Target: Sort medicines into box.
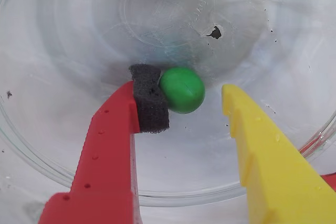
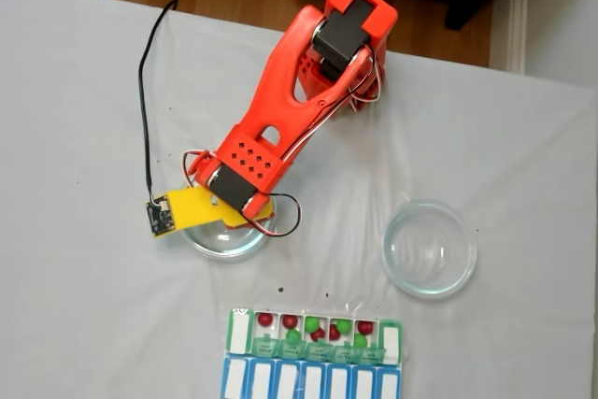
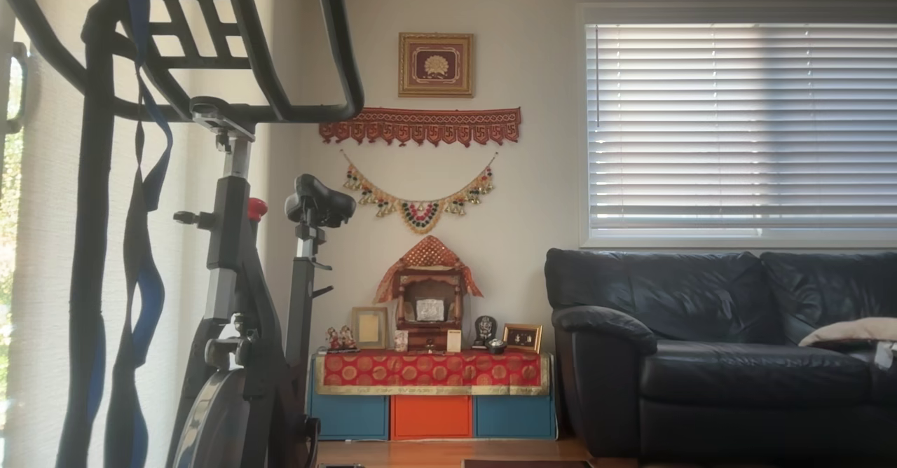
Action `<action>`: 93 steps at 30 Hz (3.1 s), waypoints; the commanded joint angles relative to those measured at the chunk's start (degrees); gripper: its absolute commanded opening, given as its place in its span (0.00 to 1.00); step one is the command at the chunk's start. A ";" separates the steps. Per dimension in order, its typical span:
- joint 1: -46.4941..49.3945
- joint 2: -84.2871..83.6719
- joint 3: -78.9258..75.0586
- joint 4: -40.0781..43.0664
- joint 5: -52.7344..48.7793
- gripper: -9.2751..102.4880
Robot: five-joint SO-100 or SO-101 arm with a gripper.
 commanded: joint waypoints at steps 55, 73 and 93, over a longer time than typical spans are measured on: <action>-6.94 -1.58 -37.79 4.66 14.85 0.10; -14.24 -15.47 -50.80 5.19 23.73 0.09; -18.11 -28.74 -69.43 8.09 31.29 0.09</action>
